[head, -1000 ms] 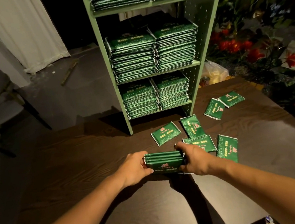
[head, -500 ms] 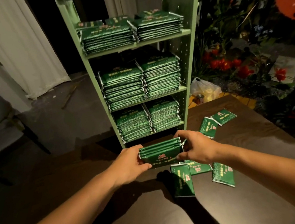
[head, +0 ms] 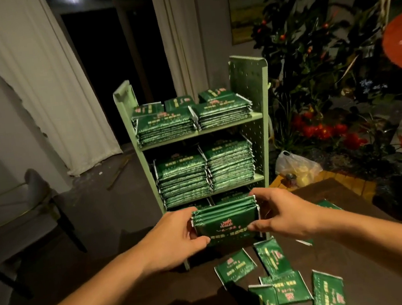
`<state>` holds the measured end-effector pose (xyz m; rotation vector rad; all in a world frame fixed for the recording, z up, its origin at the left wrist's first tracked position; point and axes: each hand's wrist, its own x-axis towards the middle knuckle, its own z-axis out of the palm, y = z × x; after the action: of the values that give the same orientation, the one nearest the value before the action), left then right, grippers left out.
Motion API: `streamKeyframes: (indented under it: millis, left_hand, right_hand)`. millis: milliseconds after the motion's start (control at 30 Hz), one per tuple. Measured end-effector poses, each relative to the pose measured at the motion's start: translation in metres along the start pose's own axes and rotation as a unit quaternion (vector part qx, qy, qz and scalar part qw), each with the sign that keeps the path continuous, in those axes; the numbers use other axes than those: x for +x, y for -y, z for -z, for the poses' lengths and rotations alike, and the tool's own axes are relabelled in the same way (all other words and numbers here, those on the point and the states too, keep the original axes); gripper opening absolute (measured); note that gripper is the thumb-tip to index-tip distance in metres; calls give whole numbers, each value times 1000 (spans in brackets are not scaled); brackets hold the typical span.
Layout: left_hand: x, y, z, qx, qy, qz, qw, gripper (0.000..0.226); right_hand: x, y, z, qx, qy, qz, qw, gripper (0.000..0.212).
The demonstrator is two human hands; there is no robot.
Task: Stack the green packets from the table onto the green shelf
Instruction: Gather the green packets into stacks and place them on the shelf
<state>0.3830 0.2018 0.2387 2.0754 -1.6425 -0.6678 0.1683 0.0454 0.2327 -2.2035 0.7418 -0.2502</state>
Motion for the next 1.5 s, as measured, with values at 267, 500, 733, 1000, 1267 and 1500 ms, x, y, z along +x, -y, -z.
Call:
streamKeyframes:
  millis: [267, 500, 733, 1000, 1267, 1500]
  left_hand:
    - [-2, -28, 52, 46, -85, -14, 995, 81]
    - [6, -43, 81, -71, -168, -85, 980, 25]
    - [24, -73, 84, -423, -240, -23, 874, 26]
    - [31, -82, 117, -502, -218, 3, 837, 14]
    - [37, -90, 125, -518, -150, 17, 842, 24]
    - [43, -58, 146, 1, -344, -53, 937, 29]
  right_hand:
    - [2, 43, 43, 13, -11, 31, 999, 72]
    - [14, 69, 68, 217, 12, 43, 975, 37]
    - [30, 84, 60, 388, 27, 36, 921, 34]
    - [21, 87, 83, -337, -288, 419, 792, 63]
    - [38, 105, 79, -350, -341, 488, 724, 34]
    - [59, 116, 95, -279, -400, 423, 763, 42]
